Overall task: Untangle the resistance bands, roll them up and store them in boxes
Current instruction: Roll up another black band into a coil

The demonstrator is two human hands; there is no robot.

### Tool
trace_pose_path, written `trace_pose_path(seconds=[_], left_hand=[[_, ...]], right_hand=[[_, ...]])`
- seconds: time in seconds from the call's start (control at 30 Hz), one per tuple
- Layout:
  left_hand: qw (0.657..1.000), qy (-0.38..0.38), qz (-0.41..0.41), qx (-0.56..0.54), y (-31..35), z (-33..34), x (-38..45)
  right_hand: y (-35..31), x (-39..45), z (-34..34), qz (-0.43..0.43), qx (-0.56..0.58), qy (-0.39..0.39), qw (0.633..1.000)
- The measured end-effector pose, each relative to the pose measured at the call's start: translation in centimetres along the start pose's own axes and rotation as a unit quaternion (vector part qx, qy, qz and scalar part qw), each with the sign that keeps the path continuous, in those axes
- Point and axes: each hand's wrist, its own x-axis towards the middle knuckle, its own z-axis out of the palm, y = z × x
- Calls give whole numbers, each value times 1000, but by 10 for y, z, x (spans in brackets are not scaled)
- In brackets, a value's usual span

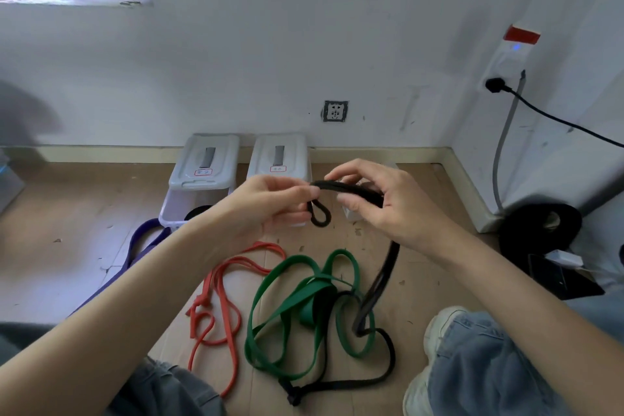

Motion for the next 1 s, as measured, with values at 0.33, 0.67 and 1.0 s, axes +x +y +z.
trace_pose_path(seconds=[0.33,0.67,1.0], left_hand=[[994,-37,-75,-67,0,-9,-2],[935,-93,40,339,0,6,-7],[935,-122,29,331,5,-4,-7]], right_hand=[[-2,-4,3,-44,-85,25,995],[-1,-8,7,-101,-172,-98,975],[3,-2,-16,47,44,-62,996]])
